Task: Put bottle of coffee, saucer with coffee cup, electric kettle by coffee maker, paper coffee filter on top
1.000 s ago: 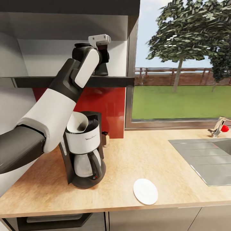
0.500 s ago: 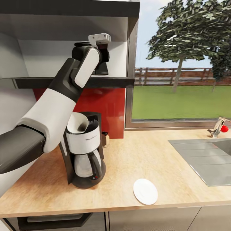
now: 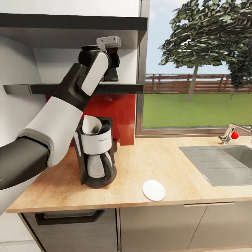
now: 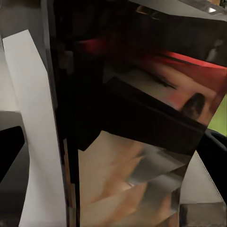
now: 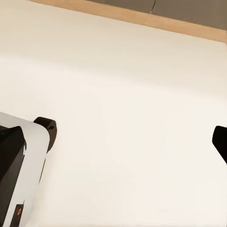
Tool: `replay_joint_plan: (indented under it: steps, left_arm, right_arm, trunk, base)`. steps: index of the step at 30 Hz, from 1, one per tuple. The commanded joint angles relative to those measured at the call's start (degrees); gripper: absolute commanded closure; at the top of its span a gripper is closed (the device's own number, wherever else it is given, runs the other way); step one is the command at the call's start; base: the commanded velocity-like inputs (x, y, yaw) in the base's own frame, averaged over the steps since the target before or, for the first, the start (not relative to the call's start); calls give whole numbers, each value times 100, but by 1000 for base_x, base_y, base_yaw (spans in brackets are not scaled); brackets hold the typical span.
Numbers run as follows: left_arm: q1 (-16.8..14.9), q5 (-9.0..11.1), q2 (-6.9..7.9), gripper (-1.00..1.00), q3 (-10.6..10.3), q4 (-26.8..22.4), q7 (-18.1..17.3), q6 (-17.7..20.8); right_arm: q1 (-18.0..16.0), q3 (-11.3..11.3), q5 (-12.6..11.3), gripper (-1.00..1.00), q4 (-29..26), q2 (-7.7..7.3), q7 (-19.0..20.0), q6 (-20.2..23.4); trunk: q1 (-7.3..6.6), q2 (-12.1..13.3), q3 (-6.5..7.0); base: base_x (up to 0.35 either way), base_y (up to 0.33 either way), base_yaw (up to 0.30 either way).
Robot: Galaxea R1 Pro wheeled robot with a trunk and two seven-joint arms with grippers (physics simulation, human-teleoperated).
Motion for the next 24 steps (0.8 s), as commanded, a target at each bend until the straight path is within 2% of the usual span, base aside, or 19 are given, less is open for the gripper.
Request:
replay_joint_plan:
  steps: [1,14,24]
  left_arm:
    - [-8,49,0,100,-9,-3,55,6]
    - [-8,51,0,100,-9,-10,33,6]
    - [-8,56,0,100,-9,-13,21,6]
  right_arm:
    - [-7,49,-58,-100,18,3,39,-23]
    - [34,47,-58,-100,21,3,30,-23]
    - [45,49,-58,-100,20,3,30,-23]
  trunk:
    - [-1,-10,-11]
    - [-1,-10,-11]
    - [-1,-10,-11]
  base:
    - [-333,0,0]
    - [-332,0,0]
    - [-215,0,0]
